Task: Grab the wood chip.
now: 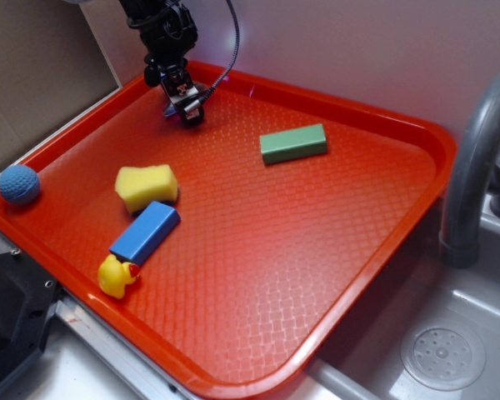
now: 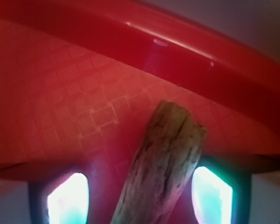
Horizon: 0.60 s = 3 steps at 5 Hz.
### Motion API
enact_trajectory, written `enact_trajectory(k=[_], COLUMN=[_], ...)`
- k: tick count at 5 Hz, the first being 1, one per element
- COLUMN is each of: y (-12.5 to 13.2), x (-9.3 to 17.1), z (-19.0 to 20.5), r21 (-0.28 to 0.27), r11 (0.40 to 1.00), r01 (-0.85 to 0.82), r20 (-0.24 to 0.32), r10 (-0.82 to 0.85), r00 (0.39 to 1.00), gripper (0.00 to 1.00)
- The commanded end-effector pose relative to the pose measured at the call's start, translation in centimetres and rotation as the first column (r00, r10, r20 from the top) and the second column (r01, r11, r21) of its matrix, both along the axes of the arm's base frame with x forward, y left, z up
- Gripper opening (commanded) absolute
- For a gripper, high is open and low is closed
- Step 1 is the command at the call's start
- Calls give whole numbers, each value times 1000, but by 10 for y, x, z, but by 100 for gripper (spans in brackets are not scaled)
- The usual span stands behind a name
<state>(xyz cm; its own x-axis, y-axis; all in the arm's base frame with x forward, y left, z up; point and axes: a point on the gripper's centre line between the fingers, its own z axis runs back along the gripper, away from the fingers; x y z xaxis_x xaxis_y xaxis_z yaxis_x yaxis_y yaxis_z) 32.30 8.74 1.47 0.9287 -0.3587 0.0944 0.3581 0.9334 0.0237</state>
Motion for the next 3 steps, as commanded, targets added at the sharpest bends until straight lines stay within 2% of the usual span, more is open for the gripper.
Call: enact_trajectory(k=[1, 3], y=[-8, -5], x=[4, 4], z=[3, 1], r21=[-2, -8], r11=[1000, 998], r01=[-22, -67], r20=[-4, -16], r10=[22, 67], r00=[1000, 998], gripper=[0, 0])
